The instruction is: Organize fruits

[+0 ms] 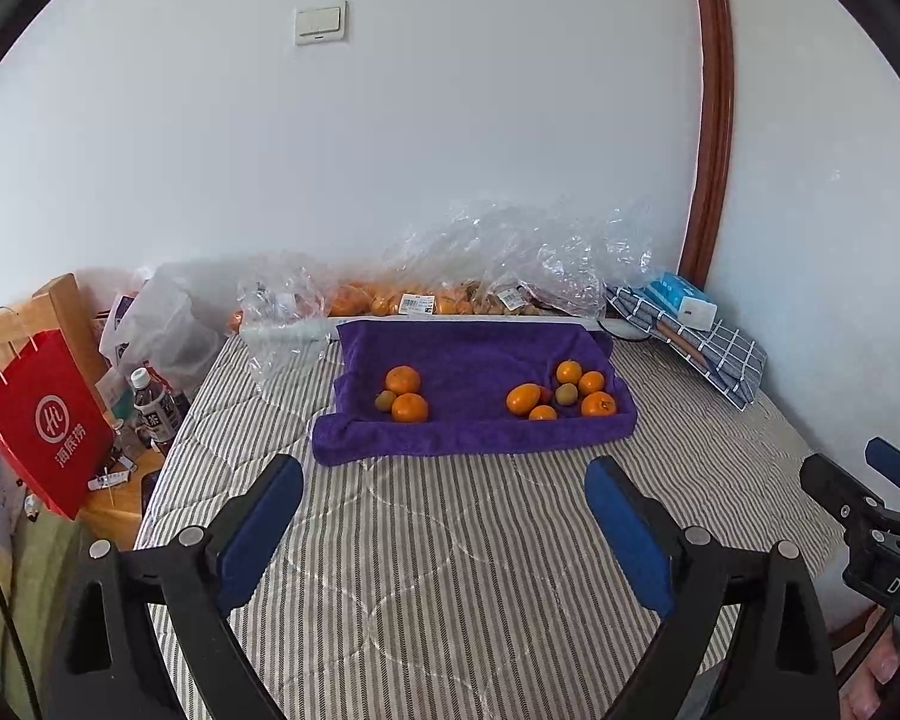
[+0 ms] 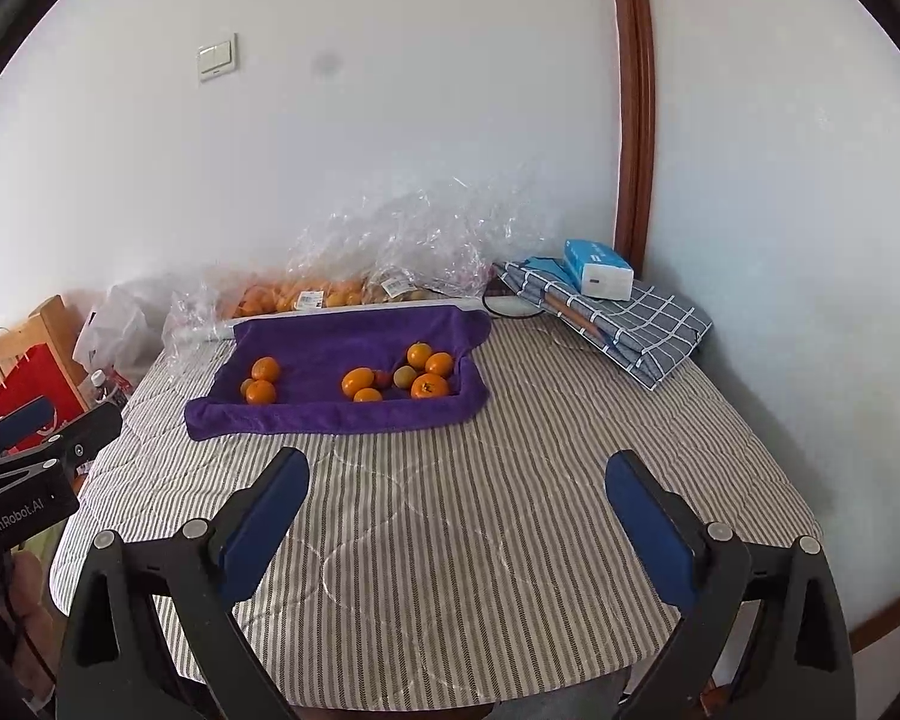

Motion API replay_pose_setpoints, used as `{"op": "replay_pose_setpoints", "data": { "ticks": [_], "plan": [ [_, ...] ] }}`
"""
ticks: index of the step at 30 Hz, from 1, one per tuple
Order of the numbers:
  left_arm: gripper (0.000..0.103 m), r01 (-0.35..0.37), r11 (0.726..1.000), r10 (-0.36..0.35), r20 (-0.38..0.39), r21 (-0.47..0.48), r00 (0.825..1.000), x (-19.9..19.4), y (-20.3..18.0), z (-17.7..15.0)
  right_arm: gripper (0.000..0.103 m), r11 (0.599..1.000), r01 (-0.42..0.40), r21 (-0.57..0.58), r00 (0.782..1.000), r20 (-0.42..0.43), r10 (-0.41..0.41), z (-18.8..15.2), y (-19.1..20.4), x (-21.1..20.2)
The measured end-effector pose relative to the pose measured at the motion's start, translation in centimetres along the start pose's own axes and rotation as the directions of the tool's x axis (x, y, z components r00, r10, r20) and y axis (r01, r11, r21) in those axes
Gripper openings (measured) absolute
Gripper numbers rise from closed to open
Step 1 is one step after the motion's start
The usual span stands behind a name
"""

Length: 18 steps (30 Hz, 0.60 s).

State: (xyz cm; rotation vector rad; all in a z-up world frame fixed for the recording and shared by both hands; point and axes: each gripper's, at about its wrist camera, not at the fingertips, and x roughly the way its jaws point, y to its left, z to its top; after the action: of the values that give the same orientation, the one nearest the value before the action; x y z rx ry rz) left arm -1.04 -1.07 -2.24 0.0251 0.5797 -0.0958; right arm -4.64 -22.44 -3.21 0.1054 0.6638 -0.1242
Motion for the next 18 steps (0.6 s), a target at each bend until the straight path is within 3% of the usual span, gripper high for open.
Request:
{"op": "replay_pose_setpoints", "data": {
  "ticks": [18],
  "plan": [
    [0.095,-0.007,1.0,0.007,0.003,-0.009,1.0,-0.01,0.47,0.22,0.098,1.0,0.007,-0.015,1.0,0.01,-0.006,-0.05,0.92,-0.22]
  ]
}}
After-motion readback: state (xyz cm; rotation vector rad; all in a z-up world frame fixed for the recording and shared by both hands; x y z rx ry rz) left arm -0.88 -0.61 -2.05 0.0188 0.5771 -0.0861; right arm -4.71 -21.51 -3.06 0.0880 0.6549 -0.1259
